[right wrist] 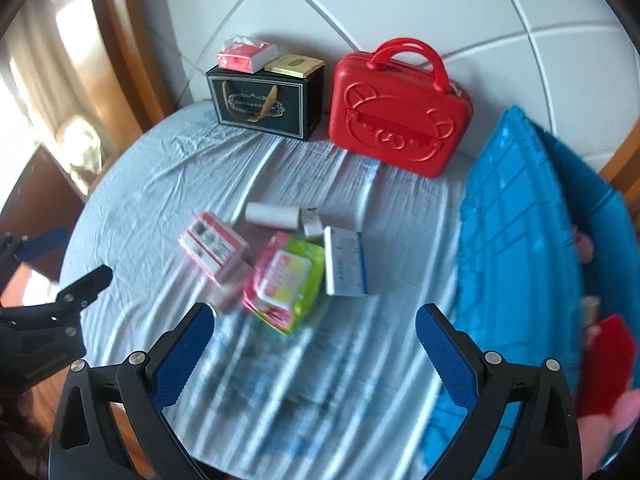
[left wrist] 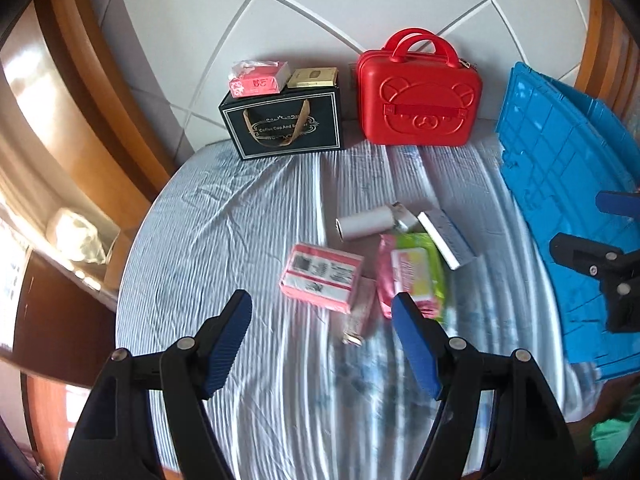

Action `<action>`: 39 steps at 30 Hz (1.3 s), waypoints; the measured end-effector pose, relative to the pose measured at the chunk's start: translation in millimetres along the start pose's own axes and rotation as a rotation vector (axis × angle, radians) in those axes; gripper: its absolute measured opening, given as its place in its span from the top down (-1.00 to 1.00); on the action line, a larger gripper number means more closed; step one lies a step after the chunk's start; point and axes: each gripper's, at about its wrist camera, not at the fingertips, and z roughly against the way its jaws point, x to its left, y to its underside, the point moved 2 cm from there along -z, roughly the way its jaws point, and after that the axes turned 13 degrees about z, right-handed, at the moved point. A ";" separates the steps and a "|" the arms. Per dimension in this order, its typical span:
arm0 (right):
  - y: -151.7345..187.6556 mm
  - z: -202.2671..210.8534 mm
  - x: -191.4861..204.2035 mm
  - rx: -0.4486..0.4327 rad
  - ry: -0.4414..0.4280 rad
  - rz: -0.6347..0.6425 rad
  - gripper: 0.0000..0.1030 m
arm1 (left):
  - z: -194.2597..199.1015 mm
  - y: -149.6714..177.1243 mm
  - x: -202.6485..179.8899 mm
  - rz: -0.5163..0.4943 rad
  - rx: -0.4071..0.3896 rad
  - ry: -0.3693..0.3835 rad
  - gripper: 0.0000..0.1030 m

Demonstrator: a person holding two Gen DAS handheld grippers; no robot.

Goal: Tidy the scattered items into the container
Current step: 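Withdraw both grippers from the crate back toward the remaining items, then grasp the narrow white-pink box with the left gripper while the right grasps the pink WIPES pack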

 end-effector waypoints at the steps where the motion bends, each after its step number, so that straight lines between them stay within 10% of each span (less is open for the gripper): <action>1: 1.5 -8.3 3.0 -0.004 -0.002 -0.020 -0.99 | -11.1 3.7 5.2 -0.004 -0.005 0.006 -0.40; 19: 71.9 -197.6 28.6 0.085 -0.104 -0.312 -0.99 | -193.6 91.6 9.1 0.056 0.052 0.063 -0.39; 39: 58.5 -285.2 43.1 0.146 -0.038 -0.289 -0.99 | -263.1 97.9 -22.8 0.072 0.114 0.076 -0.39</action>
